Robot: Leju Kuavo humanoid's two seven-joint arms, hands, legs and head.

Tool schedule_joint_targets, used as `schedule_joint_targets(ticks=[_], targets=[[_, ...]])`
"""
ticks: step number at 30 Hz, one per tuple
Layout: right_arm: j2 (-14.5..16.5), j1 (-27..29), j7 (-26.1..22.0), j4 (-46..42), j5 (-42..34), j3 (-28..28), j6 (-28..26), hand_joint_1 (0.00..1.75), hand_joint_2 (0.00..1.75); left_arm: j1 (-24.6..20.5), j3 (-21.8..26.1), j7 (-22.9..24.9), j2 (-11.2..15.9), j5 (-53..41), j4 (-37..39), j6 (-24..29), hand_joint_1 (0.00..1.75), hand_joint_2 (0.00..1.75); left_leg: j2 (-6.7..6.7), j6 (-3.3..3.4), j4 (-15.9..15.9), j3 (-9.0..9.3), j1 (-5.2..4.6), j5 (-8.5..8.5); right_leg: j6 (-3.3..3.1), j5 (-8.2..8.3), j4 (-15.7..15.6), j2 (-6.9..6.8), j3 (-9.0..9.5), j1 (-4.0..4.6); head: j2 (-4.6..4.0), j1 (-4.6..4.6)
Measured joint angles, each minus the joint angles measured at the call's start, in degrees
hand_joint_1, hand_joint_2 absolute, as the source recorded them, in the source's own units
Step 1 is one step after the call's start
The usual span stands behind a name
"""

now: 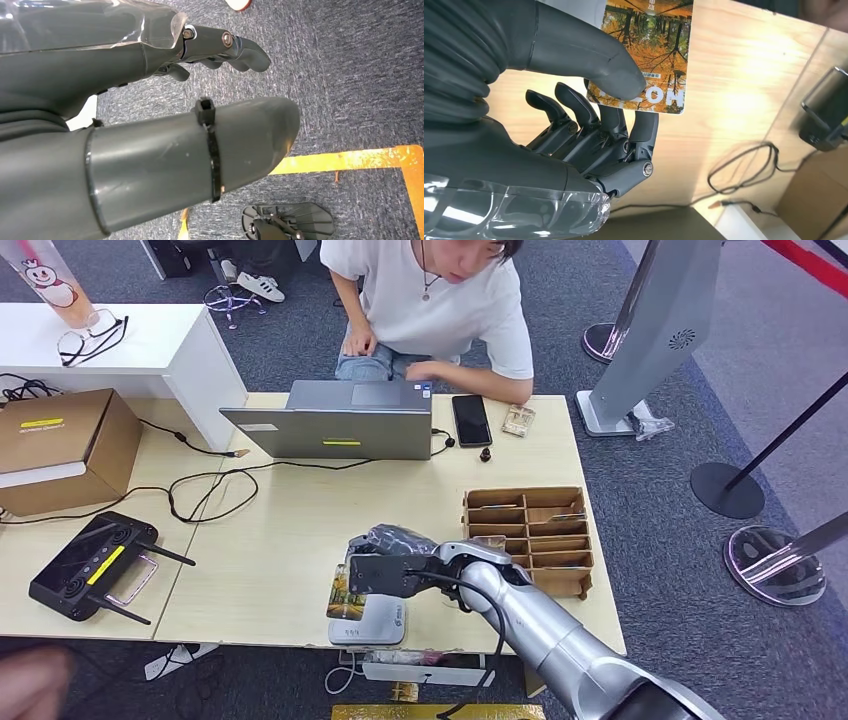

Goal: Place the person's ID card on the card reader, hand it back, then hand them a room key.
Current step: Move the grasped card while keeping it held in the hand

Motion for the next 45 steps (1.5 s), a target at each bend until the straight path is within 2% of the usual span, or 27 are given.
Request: schedule_joint_targets(ticks=[18,45], targets=[[0.0,-1.6,1.3,5.8,0.9,4.8,1.6,1.75,1.75,-0.4,0.0,0.6,0.0,-0.3,0.0,-0.2,0.00,0.00,0.00,0.00,0.0,0.00,0.00,0.00,0.00,0.00,0.0,0.00,0.00,0.00,0.00,0.00],[3.2,-1.8,5.2,13.4,-0.5,6.3,-4.0,1.75,1.75,-0.5,-0.5,1.5,0.0,-0.4,0.0,-0.2,0.00,0.00,0.00,0.00,0.0,0.00,0.00,0.00,0.00,0.00,0.0,0.00,0.00,0.00,0.00,0.00]])
